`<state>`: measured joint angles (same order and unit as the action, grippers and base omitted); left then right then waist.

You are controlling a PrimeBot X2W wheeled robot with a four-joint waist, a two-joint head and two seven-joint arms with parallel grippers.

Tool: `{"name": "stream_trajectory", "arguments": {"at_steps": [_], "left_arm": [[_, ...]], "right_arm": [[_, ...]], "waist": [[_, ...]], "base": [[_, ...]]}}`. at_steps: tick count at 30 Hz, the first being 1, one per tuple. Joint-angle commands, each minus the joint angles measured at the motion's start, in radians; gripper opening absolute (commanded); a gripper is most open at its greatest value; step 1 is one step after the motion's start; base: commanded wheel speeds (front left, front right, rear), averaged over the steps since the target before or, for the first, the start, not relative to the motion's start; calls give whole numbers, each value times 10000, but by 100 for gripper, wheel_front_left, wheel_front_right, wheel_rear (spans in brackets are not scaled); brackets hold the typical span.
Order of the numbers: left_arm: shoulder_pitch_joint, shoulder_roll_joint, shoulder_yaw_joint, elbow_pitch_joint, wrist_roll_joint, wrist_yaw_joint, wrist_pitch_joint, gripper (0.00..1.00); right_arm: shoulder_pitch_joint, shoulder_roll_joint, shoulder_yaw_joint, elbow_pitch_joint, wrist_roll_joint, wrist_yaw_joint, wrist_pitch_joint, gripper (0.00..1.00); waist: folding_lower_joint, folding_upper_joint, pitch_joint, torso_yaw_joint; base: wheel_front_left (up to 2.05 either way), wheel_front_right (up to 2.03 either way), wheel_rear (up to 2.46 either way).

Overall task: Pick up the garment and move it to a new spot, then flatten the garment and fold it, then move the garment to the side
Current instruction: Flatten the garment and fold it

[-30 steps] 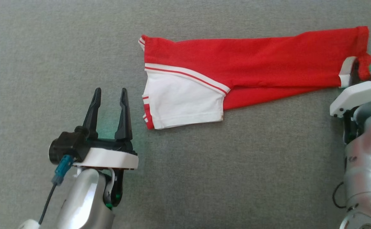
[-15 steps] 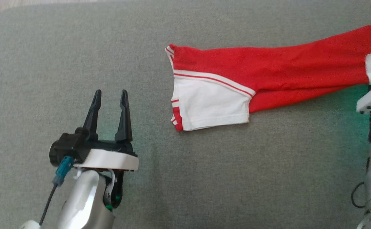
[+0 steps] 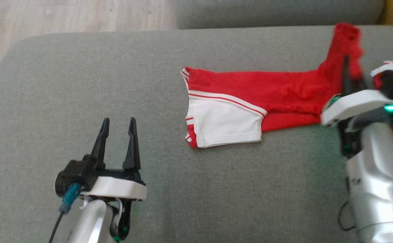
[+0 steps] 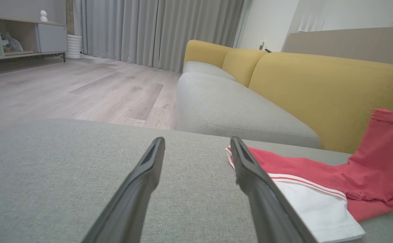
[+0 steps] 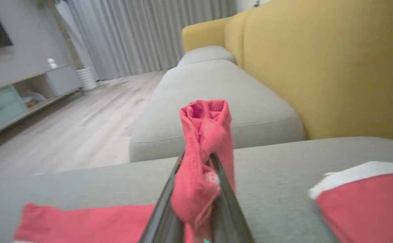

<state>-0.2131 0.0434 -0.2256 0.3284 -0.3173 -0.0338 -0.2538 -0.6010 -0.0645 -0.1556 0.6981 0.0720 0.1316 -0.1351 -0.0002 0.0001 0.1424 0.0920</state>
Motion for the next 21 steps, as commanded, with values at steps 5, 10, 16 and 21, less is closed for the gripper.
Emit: {"name": "stream_trajectory", "arguments": {"at_steps": [5,10,16,21], "left_arm": [[-109,68,333,-268,90,46,-80,100],[-123,68,327,-287,101,39,-80,100],[-214,68,137,-263,-38,74,-80,100],[-286,68,-34,-232,-155,118,-80,100]], "right_arm": [[-21,139,2489,-426,1915,-9,83,0],[-109,141,4490,-343,3161,-9,8,0],[-378,142,6292,176,4037,-9,-172,0],[-664,142,7149,835,4361,-9,-288,0]], "waist": [[2,-1,-231,344],[2,-1,-137,564],[2,-1,-1,854],[2,-1,95,1106]], "base": [[0,0,0],[0,0,0],[0,0,0],[0,0,0]]}}
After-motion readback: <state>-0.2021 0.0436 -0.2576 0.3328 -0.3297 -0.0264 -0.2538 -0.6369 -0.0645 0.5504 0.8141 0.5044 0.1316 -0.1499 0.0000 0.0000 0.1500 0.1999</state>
